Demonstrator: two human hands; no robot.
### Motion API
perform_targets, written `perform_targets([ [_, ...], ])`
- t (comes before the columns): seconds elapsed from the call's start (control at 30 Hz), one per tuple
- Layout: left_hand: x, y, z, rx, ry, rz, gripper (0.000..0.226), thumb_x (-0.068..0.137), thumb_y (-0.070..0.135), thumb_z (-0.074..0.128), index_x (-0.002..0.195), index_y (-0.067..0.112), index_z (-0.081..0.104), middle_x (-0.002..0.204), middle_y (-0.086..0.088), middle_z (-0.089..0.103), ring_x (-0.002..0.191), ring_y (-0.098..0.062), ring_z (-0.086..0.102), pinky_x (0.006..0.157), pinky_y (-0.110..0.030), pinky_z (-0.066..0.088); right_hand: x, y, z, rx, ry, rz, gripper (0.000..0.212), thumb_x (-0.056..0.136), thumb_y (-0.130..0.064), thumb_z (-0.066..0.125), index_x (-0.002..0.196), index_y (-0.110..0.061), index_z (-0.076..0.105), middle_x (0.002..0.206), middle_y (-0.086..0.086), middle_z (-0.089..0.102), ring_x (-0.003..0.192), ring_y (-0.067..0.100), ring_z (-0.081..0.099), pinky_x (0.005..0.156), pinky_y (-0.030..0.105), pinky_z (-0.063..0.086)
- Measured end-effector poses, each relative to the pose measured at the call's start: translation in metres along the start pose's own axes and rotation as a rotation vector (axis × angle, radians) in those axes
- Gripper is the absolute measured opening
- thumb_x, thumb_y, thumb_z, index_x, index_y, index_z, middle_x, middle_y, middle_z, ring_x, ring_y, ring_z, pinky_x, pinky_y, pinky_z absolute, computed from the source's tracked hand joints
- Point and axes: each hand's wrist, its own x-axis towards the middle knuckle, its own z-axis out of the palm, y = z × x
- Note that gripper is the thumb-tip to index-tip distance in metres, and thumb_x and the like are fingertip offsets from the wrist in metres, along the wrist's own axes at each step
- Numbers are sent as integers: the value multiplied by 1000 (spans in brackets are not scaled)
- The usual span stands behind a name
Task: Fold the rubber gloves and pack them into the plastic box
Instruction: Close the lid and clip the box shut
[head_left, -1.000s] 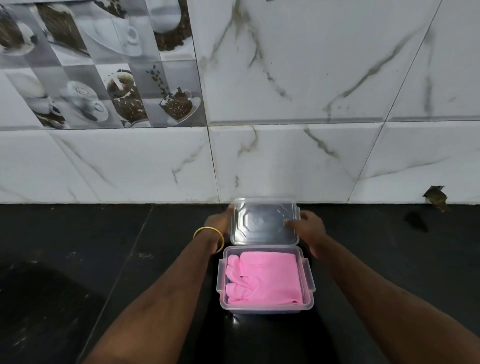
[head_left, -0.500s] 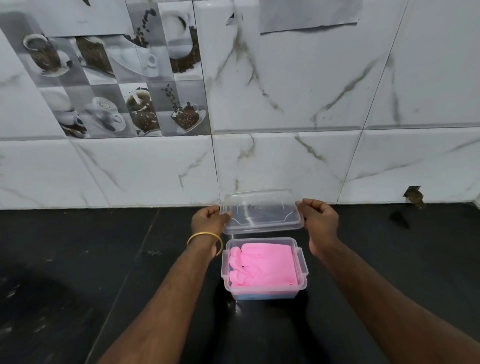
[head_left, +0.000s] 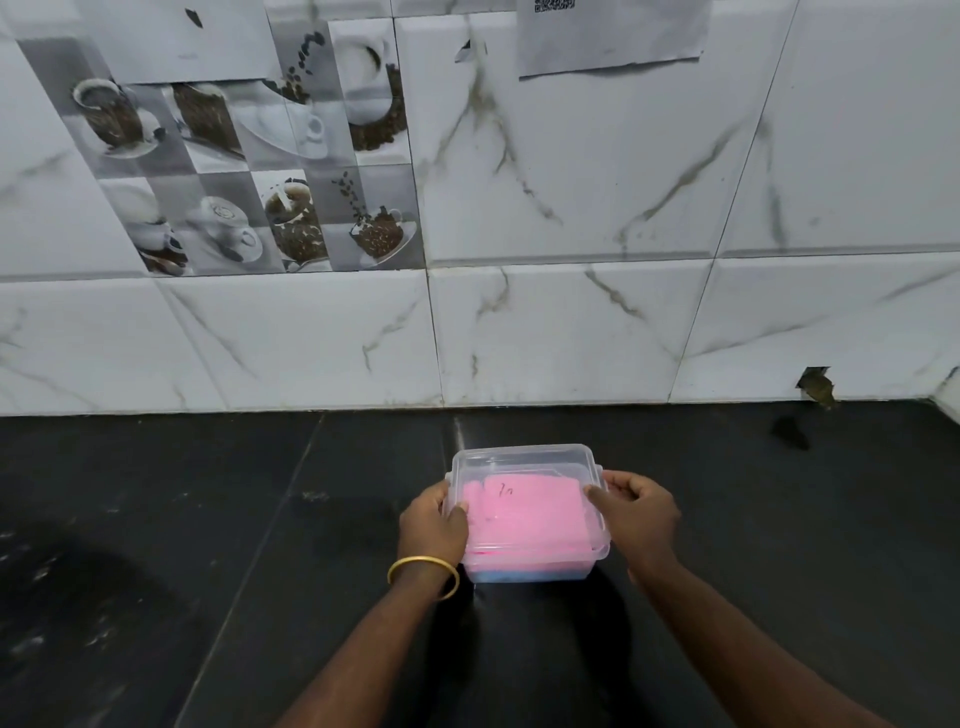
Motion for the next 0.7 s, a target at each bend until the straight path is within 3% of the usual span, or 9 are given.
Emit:
perform_targets([
  [0.23, -4, -8, 7, 100, -25, -17, 27, 86, 6, 59, 112, 5, 68, 105, -10, 71, 93, -25, 65, 86, -33, 53, 2, 20, 1, -117, -8, 16, 30, 76, -18, 82, 104, -13, 74, 94, 1, 74, 83, 14, 68, 78, 39, 60],
  [0.43, 1, -12, 10, 154, -75, 0, 26, 88, 9, 56, 112, 4, 65, 109, -15, 68, 104, -32, 63, 94, -40, 51, 5, 21, 1, -223, -35, -74, 26, 81, -22, 77, 106, -15, 72, 103, 3, 74, 82, 8, 63, 72, 28, 54],
  [0.5, 4, -13, 14, 368, -138, 102, 41, 93, 25, 52, 127, 3, 54, 134, -21, 54, 131, -37, 44, 114, -39, 32, 4, 19, 3, -358, -81, -175, 37, 85, -29, 71, 119, -17, 66, 123, 7, 67, 103, 18, 63, 89, 37, 53],
  [0.53, 5, -14, 17, 512, -157, 160, 56, 96, 38, 47, 140, 5, 41, 150, -21, 37, 143, -37, 26, 119, -39, 18, 4, 19, 6, -480, -111, -243, 49, 87, -35, 67, 131, -16, 58, 136, 8, 59, 121, 23, 57, 101, 39, 46],
  [0.6, 11, -12, 24, 716, -180, 280, 73, 95, 57, 31, 152, 13, 19, 162, -13, 9, 149, -36, 1, 120, -43, 7, 3, 14, 13, -730, -153, -398, 68, 92, -48, 55, 150, -17, 37, 157, 7, 36, 145, 27, 33, 115, 41, 30],
  [0.7, 23, -9, 34, 879, -252, 420, 78, 94, 63, 18, 155, 16, 6, 163, -9, -4, 149, -32, -10, 120, -45, -1, 6, 6, 27, -934, -259, -579, 72, 95, -56, 39, 156, -23, 20, 165, 4, 15, 152, 27, 9, 121, 45, 15],
])
